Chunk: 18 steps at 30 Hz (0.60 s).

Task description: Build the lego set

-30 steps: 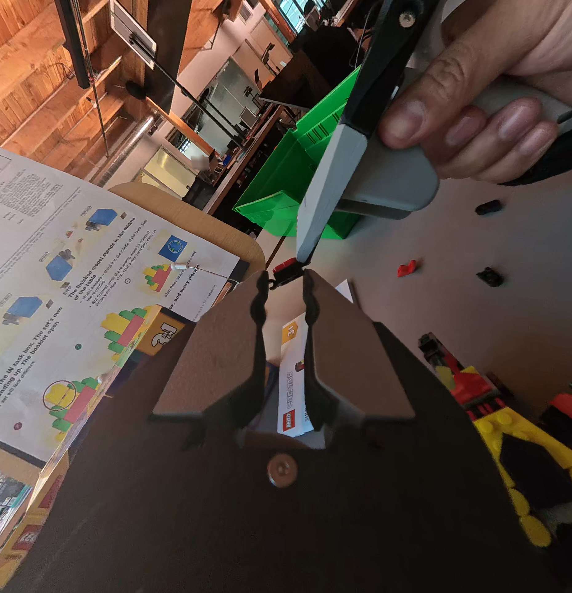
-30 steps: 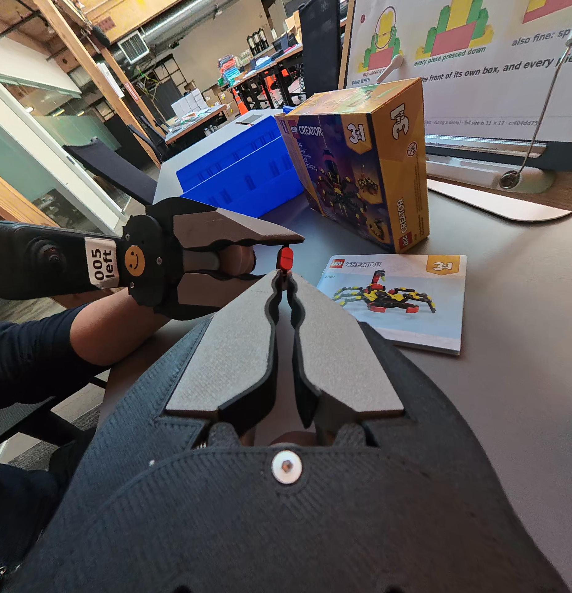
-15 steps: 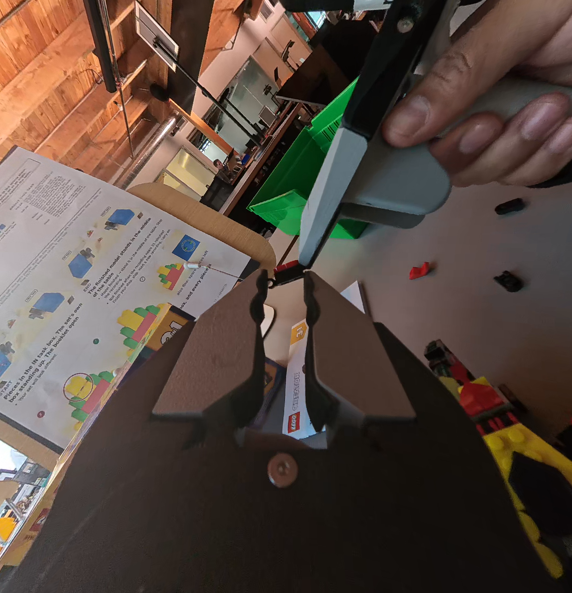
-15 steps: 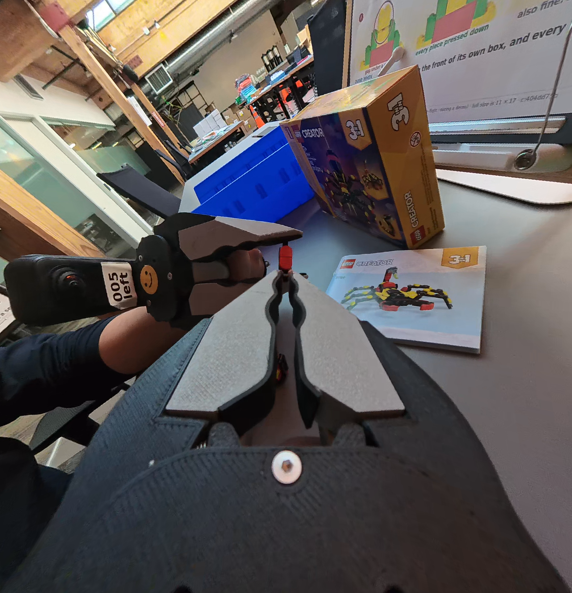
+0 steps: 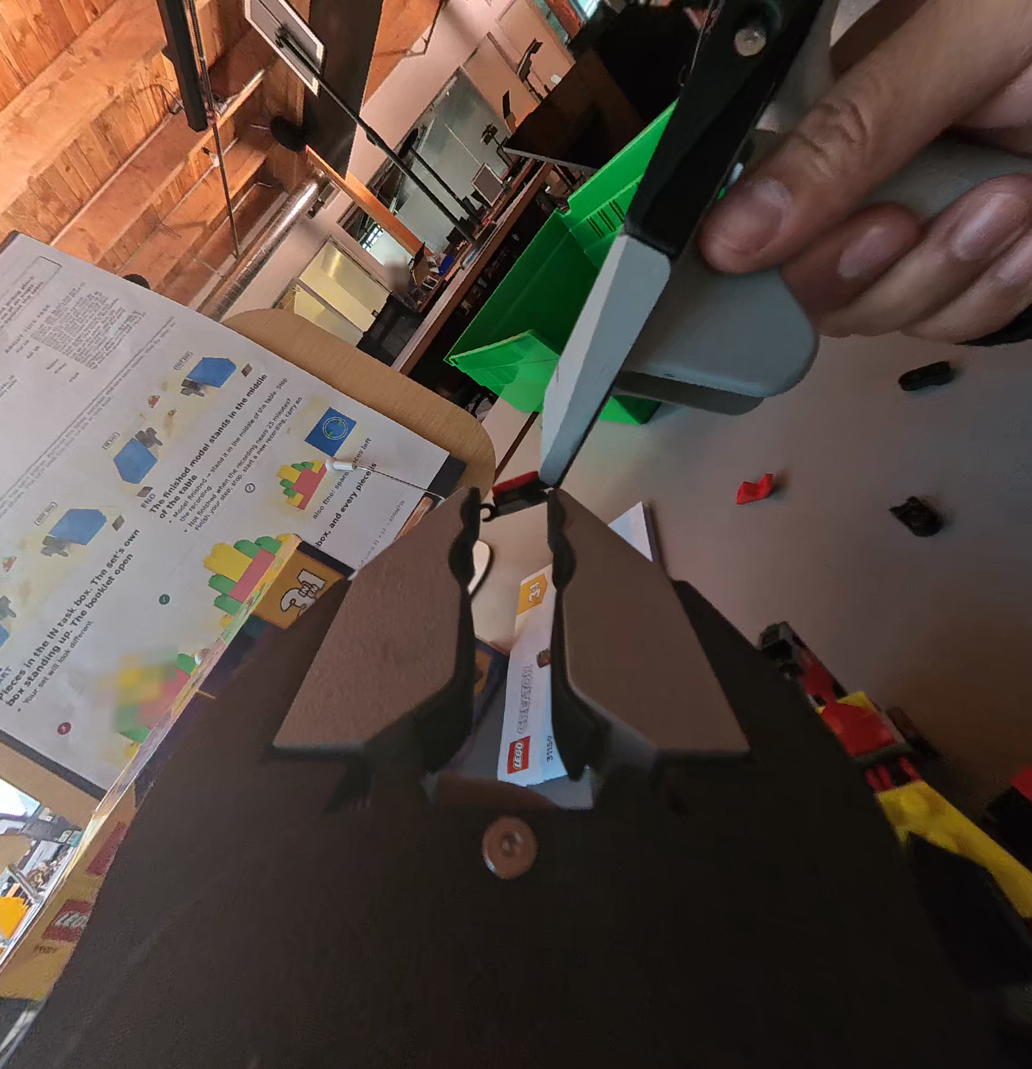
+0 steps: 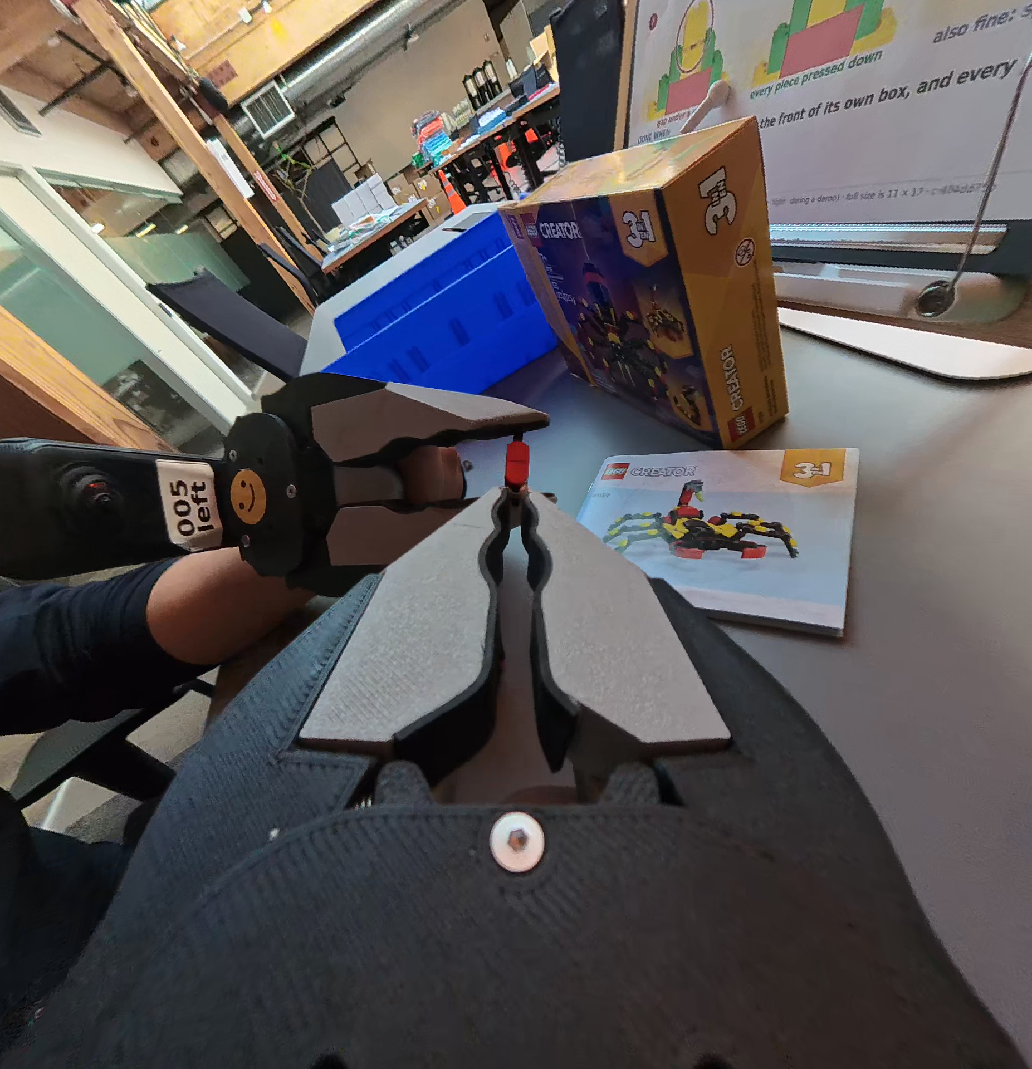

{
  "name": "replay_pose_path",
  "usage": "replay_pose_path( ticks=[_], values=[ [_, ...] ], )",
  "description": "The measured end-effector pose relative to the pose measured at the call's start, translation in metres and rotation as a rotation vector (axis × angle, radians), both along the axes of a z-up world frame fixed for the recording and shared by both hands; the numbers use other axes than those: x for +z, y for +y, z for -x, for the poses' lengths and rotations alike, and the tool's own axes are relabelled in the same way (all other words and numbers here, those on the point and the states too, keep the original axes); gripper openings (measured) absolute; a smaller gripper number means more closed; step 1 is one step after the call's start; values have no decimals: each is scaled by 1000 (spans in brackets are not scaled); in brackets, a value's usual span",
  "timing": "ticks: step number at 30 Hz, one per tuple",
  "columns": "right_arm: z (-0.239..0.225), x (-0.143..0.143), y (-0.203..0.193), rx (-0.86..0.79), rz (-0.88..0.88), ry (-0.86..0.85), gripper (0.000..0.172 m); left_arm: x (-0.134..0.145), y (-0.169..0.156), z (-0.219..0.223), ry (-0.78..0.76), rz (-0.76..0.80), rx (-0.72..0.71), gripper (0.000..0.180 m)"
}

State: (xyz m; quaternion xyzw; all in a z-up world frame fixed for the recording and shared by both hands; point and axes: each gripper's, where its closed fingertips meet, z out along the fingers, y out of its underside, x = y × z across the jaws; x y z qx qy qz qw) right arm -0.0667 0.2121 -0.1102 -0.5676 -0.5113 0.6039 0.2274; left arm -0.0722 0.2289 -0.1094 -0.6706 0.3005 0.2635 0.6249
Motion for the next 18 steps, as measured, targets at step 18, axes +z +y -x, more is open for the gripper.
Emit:
replay_pose_path(
  ticks=[18],
  values=[
    [2, -5, -3, 5, -49, -13, 0, -9, -1, 1, -233, 98, -45, 23]
  ],
)
